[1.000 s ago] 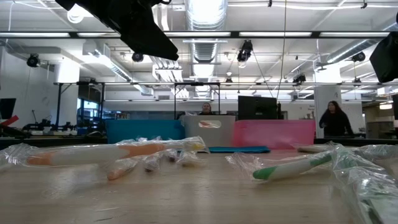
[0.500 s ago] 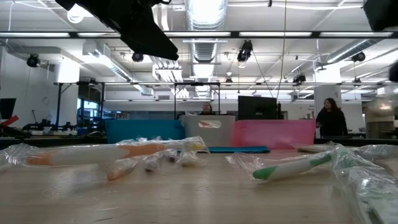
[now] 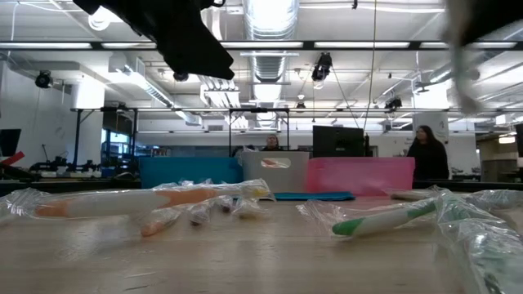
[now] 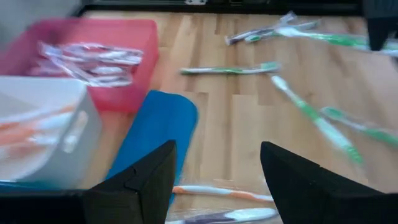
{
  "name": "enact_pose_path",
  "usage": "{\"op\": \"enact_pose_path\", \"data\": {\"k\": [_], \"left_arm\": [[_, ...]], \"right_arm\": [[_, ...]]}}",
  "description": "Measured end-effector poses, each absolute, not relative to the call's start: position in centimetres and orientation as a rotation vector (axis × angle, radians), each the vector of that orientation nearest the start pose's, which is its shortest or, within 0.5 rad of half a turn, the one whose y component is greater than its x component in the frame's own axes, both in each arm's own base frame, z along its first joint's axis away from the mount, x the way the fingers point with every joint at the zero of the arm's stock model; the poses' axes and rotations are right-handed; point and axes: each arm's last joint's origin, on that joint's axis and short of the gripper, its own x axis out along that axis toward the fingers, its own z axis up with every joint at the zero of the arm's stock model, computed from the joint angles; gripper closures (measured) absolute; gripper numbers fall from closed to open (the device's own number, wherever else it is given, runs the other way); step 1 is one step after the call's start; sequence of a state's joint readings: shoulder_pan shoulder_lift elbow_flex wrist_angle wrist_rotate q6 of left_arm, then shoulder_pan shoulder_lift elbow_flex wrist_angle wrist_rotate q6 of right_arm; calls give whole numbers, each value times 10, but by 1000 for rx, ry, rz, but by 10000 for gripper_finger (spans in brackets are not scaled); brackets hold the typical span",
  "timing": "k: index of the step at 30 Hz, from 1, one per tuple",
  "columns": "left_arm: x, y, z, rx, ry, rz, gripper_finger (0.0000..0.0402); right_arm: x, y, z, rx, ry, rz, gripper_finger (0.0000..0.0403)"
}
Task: Pick & Place Toothbrushes
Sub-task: Put the green toothbrush into the blue bin
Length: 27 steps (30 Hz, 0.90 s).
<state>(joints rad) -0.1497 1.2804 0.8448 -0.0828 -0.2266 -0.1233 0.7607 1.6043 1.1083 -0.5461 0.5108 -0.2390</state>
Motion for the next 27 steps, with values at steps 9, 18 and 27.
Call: {"op": "enact_pose_path", "data": {"k": [9, 18, 27], "left_arm": [[274, -37, 261, -279, 487, 86, 165], [283, -43, 258, -495, 487, -23, 165], [304, -51, 259, -602, 374, -249, 165]], "right_arm": [[263, 192, 246, -1480, 728, 4, 384], [276, 184, 240, -1830, 713, -107, 384], [278, 182, 235, -1915, 697, -109, 385]]}}
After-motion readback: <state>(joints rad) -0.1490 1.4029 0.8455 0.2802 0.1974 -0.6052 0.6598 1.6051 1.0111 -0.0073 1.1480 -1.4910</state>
